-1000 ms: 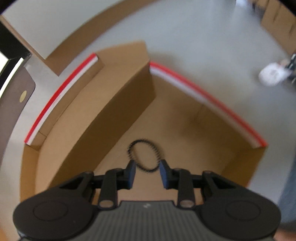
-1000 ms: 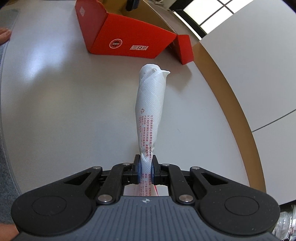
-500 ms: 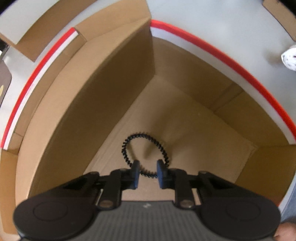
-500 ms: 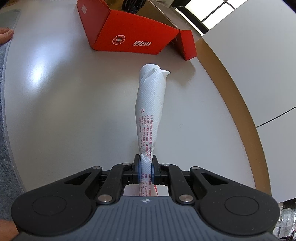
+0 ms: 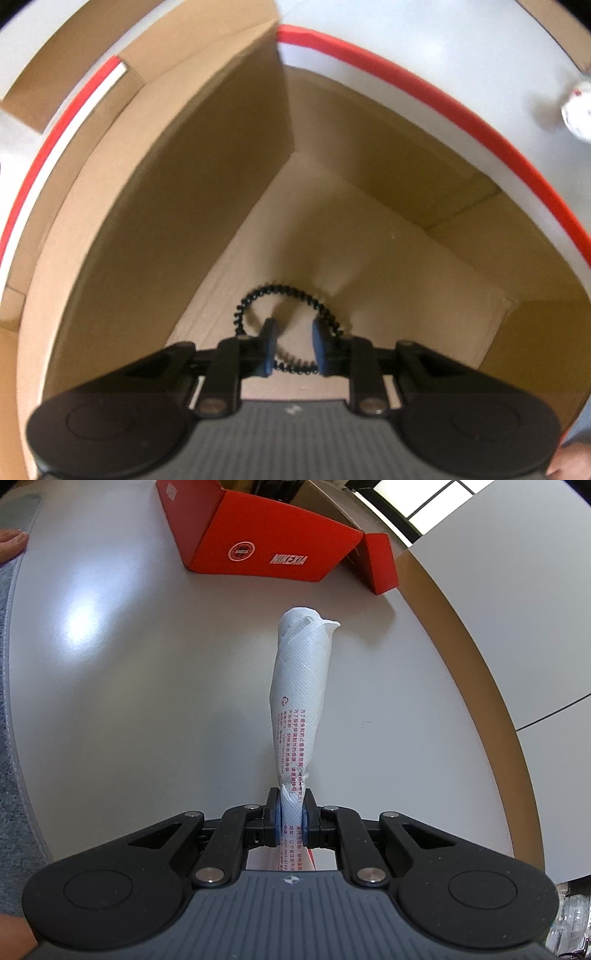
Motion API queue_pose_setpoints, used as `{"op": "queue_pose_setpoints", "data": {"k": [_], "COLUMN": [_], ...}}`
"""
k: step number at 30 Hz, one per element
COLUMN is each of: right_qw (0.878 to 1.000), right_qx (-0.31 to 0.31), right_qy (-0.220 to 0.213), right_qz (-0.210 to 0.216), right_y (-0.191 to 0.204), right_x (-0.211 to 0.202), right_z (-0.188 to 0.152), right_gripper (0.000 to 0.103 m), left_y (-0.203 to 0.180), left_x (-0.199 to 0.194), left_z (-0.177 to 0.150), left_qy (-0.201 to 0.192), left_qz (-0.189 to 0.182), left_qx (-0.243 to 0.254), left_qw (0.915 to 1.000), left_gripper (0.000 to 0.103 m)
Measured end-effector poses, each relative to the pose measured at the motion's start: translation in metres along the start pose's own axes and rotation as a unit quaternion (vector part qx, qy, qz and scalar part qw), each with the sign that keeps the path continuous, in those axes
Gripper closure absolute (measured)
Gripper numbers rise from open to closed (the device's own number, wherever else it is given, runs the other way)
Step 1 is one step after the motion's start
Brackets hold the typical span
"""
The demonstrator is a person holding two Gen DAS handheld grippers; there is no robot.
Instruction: Fold shopping bag
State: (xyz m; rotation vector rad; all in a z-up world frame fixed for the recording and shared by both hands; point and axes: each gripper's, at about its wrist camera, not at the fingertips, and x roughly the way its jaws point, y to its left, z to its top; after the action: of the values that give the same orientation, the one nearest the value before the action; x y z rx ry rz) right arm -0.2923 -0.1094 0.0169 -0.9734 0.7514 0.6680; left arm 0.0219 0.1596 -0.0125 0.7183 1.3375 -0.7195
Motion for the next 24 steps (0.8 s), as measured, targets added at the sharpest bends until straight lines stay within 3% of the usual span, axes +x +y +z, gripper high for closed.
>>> {"op": "queue_pose_setpoints", "data": {"k": [8, 19, 24], "right_qw": [1.0, 1.0, 1.0], "right_qx": [0.003, 0.0, 0.0], "right_qy": [-0.001, 0.003, 0.003], "right_qz": [0.003, 0.005, 0.001], "right_y": [-0.015, -0.03, -0.033], "right_x": [0.015, 0.026, 0.047], "right_z": [0.003, -0.004, 0.011], "right_gripper": [0.092, 0.092, 0.092], "left_y": [0.004, -0.006, -0.014], "left_x": [0.005, 0.013, 0.012], "left_z": [-0.005, -0.005, -0.004], "left_qy": [-0.01, 0.003, 0.008], "left_qz": [-0.012, 0.0, 0.01], "left_qx": [-0.05, -0.047, -0.032], "left_qw": [0.9986, 0.9989, 0.9994], "left_gripper": [0.052, 0.048, 0.048]}}
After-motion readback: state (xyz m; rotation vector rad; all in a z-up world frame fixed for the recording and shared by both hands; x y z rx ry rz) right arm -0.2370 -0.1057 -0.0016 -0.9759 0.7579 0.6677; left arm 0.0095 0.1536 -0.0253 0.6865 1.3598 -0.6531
